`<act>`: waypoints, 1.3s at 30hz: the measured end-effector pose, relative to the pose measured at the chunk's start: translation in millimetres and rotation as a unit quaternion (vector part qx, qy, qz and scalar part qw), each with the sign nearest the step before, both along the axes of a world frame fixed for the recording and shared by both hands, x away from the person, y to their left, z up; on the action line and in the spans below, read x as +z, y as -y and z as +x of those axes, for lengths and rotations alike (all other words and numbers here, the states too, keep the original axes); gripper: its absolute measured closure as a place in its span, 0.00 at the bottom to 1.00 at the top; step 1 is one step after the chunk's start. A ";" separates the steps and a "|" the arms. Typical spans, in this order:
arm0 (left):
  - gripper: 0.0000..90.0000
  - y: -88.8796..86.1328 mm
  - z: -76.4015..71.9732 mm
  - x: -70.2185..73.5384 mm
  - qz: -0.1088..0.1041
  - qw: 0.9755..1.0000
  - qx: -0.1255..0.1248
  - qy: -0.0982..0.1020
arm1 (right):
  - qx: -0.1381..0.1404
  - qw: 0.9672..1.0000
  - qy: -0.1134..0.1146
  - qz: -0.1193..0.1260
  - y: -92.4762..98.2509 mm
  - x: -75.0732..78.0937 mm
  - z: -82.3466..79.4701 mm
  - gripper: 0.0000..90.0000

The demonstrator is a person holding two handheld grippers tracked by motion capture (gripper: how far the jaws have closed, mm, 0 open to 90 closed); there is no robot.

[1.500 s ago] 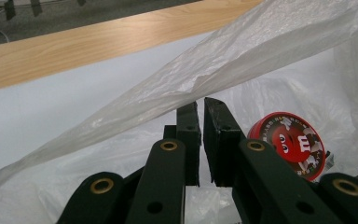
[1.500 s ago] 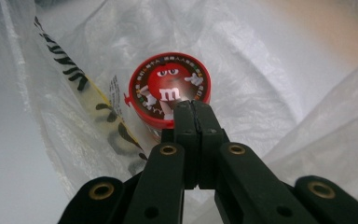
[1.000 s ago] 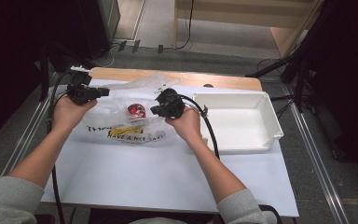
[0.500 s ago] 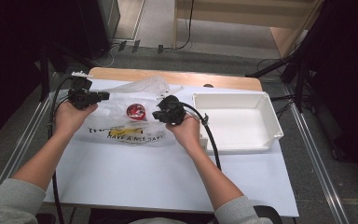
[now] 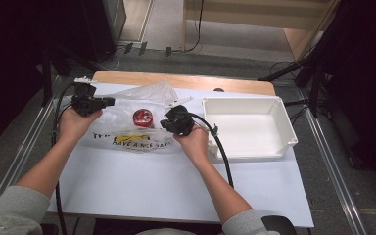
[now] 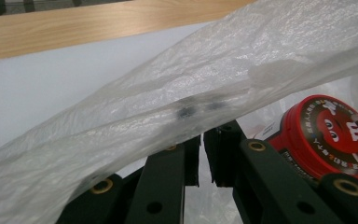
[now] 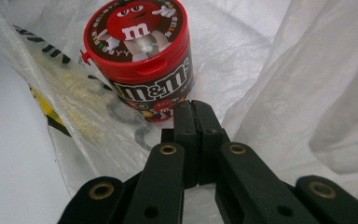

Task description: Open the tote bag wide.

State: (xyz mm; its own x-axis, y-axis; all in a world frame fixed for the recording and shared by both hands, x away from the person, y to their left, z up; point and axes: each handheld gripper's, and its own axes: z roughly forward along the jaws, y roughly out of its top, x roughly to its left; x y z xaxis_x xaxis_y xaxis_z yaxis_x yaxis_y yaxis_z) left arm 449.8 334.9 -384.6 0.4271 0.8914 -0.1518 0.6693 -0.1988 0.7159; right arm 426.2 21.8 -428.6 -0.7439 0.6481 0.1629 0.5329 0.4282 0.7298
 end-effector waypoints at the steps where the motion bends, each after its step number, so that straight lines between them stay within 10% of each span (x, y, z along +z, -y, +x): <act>1: 0.95 0.0 1.1 -1.3 0.000 1.000 0.001 -0.002 | -0.003 1.000 -0.002 -0.001 -0.2 -1.6 -0.3 1.00; 39: 0.96 -12.3 31.2 -44.0 0.005 0.999 0.018 -0.029 | -0.029 0.999 -0.016 -0.022 0.3 -39.4 -13.2 1.00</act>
State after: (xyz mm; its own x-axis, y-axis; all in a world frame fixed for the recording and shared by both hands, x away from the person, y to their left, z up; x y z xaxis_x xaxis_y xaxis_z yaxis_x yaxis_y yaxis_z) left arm 480.9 347.2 -428.6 0.3860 0.9073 -0.1669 0.7163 -0.1808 0.6739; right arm 413.0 21.4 -468.0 -0.7001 0.6968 0.1563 0.5801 0.4273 0.6935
